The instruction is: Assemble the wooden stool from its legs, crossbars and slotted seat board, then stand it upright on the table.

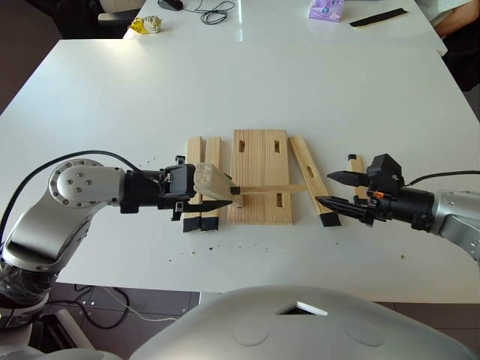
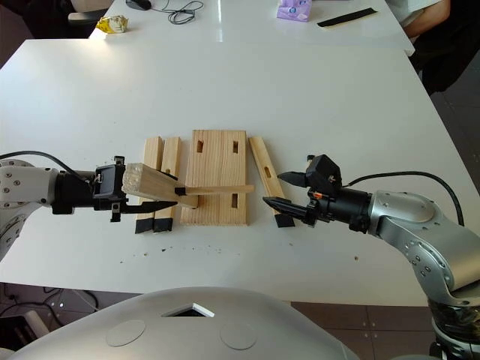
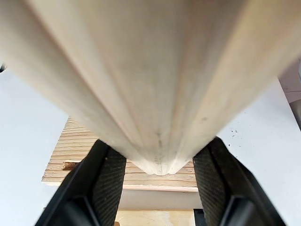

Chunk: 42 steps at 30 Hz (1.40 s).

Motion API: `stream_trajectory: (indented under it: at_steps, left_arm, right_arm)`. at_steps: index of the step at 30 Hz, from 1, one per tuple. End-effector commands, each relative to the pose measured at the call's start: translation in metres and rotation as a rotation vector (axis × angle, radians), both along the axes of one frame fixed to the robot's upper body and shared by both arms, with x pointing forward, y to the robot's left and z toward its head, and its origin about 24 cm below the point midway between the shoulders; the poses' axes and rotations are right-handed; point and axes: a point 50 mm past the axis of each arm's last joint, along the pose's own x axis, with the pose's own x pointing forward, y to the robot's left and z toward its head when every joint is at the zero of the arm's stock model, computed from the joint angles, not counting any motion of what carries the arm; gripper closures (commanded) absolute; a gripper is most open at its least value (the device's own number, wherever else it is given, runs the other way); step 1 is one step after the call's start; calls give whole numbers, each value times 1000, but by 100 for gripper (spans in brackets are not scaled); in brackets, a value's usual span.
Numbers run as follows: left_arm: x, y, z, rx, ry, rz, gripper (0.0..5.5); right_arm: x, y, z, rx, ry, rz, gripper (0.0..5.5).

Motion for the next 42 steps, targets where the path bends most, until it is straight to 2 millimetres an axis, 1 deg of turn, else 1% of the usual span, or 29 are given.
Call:
stream_trajectory:
  at_steps: [1,3,5,6,8,10,12,13,14,16,18,21,25,27,29,31,35,37,42]
  left_arm:
    - [-2,9,-32,124,242,78,345]
    - [7,5,-29,93,249,114,345]
    - [14,2,-28,49,294,164,345]
    - [14,2,-29,43,331,166,316]
    - [7,3,-32,63,361,140,296]
    - [1,6,-38,100,365,126,260]
    - [-1,11,-44,130,352,128,225]
    - [-1,13,-45,135,333,143,213]
    - [2,16,-45,141,291,165,190]
    - [11,22,-43,140,214,224,158]
    - [19,27,-33,118,170,266,130]
    - [22,36,-19,99,137,339,130]
    - [13,49,-15,131,198,494,130]
    - [6,52,-19,176,239,604,130]
    - [-1,50,-25,192,328,677,130]
    - [-8,44,-31,226,363,720,130]
    - [-13,35,-42,269,373,772,130]
    - [-13,38,-45,305,359,794,130]
    - [-6,54,-49,409,303,816,130]
  right_arm:
    - [-1,3,0,-1,1,2,214]
    - [-1,4,0,-1,2,2,214]
    - [-2,4,-1,-1,3,-2,214]
    - [-2,4,-1,-1,3,-3,214]
    - [-2,4,-2,-1,6,-4,214]
    - [-3,4,-2,-1,9,-6,214]
    - [-3,4,-3,0,10,-8,214]
    - [-4,4,-2,0,9,-9,214]
    - [-4,3,-2,0,8,-12,214]
    - [-5,1,-1,0,5,-21,214]
    - [-6,-1,-1,-1,4,-33,214]
    - [-12,-4,-1,-5,3,-56,214]
    - [-18,-9,-1,-10,2,-95,214]
    - [-20,-11,-2,-11,1,-113,214]
    - [-21,-11,-2,-11,0,-124,214]
    - [-20,-11,-3,-10,-3,-127,214]
    - [-19,-9,-4,-3,-7,-129,214]
    - [-19,-8,-4,-1,-7,-128,214]
    - [-20,-8,-4,2,-8,-135,214]
